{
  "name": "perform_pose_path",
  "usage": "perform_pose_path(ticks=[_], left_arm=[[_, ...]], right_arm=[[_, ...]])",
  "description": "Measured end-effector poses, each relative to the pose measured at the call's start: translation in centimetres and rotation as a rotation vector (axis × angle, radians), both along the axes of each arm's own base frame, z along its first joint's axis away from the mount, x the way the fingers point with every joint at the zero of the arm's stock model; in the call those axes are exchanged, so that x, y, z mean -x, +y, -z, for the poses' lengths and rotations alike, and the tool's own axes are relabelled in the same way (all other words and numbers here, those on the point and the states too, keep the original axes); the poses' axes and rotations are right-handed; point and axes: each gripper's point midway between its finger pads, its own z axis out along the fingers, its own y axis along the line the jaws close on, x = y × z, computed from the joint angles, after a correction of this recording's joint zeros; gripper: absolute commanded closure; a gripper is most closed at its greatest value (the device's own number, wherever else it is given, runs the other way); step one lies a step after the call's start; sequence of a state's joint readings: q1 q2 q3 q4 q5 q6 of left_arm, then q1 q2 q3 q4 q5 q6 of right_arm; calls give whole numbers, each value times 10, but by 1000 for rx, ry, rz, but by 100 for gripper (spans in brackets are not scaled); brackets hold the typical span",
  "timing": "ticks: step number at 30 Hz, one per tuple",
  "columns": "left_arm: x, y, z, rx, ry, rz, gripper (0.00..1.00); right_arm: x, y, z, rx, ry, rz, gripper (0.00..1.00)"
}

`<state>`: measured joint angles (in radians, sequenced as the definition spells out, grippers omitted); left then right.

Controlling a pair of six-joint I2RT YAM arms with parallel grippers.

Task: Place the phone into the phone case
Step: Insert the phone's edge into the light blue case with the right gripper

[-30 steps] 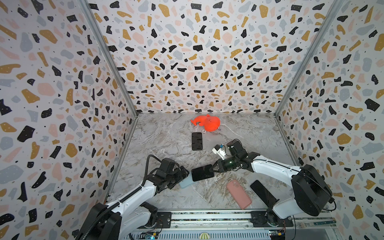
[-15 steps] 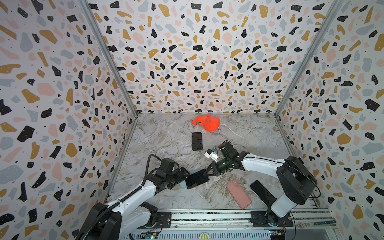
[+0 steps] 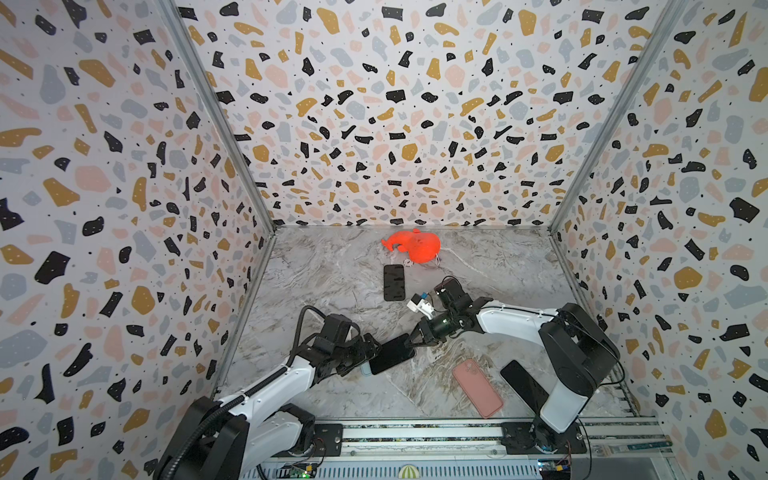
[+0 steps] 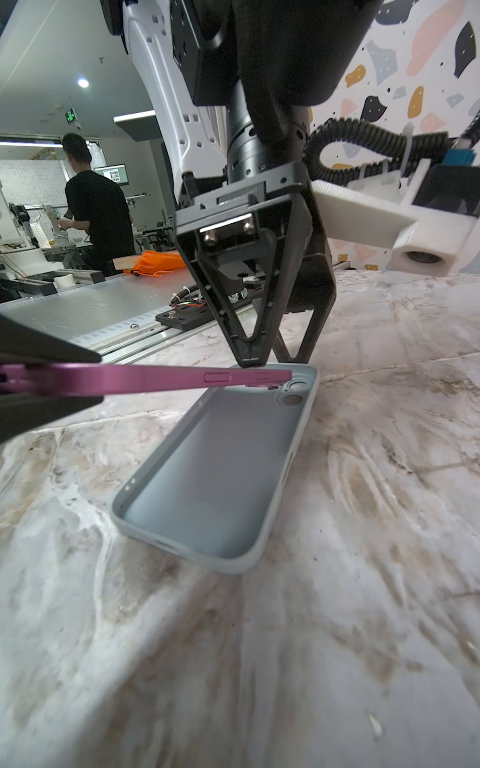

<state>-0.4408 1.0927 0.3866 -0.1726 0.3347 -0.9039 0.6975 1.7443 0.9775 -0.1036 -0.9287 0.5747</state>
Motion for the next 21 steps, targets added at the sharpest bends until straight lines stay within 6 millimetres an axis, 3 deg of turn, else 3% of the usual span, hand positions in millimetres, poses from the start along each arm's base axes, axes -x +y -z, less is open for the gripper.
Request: perform_pose_path(ticks=[11, 21], left_arm=[[-1, -2, -1, 7, -3, 7, 10], [2, -3, -2, 1, -5, 45, 3]], right_arm=[[-3, -1, 8, -2, 59, 1, 100], [-14, -10, 13, 5, 82, 43, 100]])
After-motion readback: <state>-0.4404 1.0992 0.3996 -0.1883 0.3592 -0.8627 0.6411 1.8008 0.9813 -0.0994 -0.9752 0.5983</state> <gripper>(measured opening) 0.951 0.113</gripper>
